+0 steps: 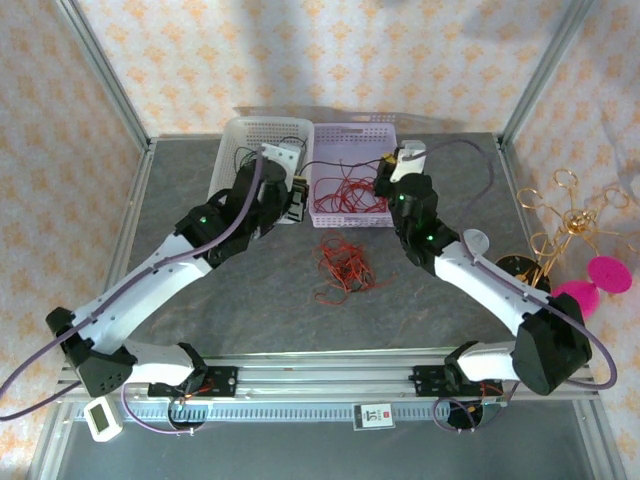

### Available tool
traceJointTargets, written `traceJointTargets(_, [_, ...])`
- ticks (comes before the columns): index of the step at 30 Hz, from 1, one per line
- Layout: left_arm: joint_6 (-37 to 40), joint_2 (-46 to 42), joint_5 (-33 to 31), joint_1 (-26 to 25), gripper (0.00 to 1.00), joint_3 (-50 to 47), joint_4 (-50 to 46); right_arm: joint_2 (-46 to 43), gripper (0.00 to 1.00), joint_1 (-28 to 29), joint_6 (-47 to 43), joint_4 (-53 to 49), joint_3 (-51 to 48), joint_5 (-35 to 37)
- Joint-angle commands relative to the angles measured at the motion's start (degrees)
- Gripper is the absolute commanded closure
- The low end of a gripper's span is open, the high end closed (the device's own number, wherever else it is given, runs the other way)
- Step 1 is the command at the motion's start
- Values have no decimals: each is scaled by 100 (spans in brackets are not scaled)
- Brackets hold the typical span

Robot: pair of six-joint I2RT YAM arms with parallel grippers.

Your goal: Untangle the cables

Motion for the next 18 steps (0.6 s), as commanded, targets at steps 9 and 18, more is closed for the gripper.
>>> traceJointTargets(9, [381,103,-195,298,100,281,195,-277,42,-21,-653,-421,-173,300])
traceJointTargets(18, [676,661,-28,911,100,1111,390,-1147,23,-15,501,-1064,-951,-982])
